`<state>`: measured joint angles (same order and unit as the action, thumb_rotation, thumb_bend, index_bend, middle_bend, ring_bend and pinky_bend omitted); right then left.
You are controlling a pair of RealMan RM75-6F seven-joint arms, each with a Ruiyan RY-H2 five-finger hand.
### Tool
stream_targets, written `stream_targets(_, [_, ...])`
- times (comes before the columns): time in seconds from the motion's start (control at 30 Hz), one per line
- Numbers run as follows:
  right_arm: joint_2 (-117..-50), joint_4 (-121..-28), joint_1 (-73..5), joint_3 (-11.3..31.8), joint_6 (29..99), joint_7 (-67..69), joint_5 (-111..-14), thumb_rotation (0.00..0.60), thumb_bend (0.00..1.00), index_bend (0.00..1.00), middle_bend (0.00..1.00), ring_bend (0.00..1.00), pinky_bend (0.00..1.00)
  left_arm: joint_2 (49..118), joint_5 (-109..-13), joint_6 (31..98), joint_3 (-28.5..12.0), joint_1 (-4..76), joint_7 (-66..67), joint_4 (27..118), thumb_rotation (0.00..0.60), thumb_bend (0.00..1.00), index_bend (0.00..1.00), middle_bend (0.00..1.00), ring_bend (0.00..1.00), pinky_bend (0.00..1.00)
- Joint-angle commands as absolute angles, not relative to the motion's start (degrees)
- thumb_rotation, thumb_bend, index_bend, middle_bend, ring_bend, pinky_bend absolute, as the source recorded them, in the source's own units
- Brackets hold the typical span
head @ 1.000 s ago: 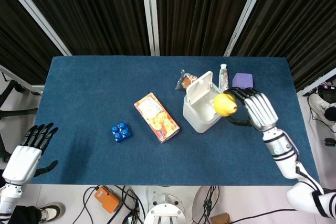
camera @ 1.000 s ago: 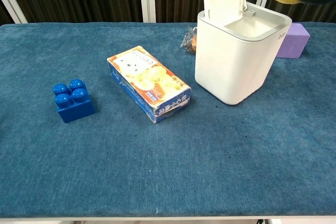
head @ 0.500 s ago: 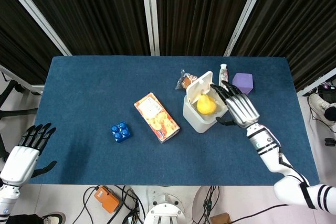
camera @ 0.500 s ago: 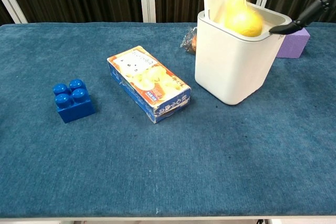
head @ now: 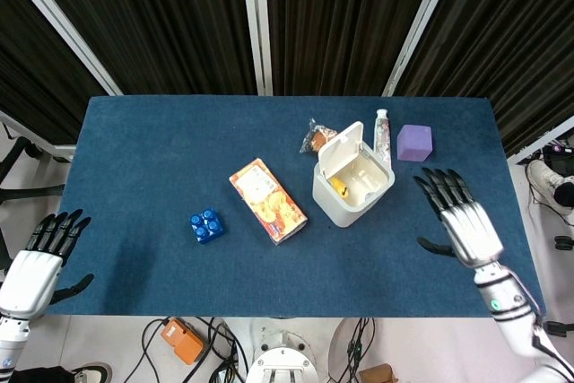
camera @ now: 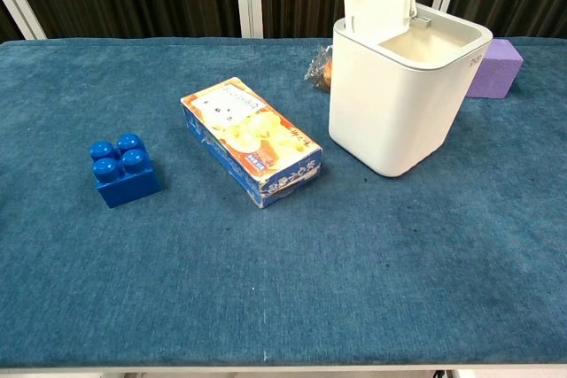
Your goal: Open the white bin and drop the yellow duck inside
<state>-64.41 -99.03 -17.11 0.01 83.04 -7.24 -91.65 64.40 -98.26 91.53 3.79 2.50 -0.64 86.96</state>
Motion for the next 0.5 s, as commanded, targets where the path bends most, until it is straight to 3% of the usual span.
stream_targets(0.03, [-68.98,-89.58,-4.70,-7.02,96.90,-8.92,-97.86,0.600,0.24,0.00,0.00,0.00,0.00,64.56,-98.54,91.23,3.96,2.60,-0.36,86.85,0.600,0.14,0.00,0.00,0.00,0.03])
stream_targets(0.17, [-72.30,-81.83,-1.50,-7.58,100.65,-4.32,-99.12,0.600,0.24,0.00,0.00,0.00,0.00,64.86,-98.67,89.62,4.17,3.27,0.83,87.22,0.600,0.14,0.00,0.00,0.00,0.03])
stream_targets(0.5, [-71.00,-83.06,-0.11,-6.79,98.94,-4.45,-98.19,0.600,0.24,0.00,0.00,0.00,0.00,65.16,-98.76,89.29,4.19,3.42,2.14,87.56,0.600,0.14,0.00,0.00,0.00,0.03])
